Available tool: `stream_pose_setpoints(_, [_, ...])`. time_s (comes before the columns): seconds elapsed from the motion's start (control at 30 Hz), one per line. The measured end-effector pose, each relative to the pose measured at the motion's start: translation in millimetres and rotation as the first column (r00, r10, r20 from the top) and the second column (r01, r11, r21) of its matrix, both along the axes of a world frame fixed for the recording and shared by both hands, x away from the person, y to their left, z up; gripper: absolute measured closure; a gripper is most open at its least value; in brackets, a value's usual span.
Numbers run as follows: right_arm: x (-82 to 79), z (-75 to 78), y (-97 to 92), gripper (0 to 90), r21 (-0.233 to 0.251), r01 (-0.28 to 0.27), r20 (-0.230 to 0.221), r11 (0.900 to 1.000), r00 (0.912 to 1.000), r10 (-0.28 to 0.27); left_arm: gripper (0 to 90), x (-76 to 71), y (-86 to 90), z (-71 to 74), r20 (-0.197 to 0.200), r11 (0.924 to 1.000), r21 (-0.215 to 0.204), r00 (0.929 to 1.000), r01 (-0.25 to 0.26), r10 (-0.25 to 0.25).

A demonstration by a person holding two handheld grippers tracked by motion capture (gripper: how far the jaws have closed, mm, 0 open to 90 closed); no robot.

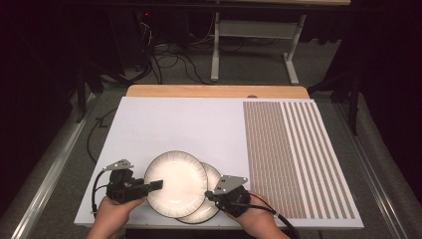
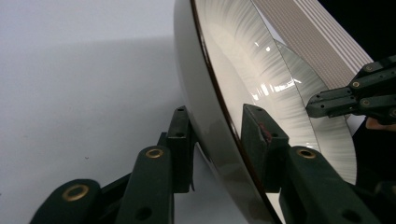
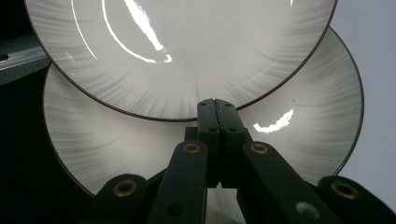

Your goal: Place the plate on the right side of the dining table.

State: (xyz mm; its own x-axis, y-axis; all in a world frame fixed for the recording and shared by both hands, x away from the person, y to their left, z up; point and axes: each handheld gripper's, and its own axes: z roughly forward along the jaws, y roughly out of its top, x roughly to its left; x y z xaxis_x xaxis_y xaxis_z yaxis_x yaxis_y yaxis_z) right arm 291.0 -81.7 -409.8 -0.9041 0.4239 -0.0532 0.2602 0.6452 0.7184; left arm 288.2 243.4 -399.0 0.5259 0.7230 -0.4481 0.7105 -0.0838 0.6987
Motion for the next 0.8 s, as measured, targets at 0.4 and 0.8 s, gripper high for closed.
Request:
stream_pose_setpoints(0.4, [0.6, 14.1, -19.6, 90.0, 0.067, 0.035, 0.014, 0.9971, 0.9993, -0.036, 71.7, -2.9, -1.1, 4.0, 0.052, 0.9999, -0.012, 0.9986, -0.012, 0.012])
stream_pose_setpoints(0.8, [9.2, 34.6, -68.8, 71.7, 0.176, 0.165, 0.040, 0.9704, 0.9838, -0.175, 78.3, -6.9, -6.7, 11.6, 0.152, 0.9998, -0.022, 0.9884, 0.001, 0.002])
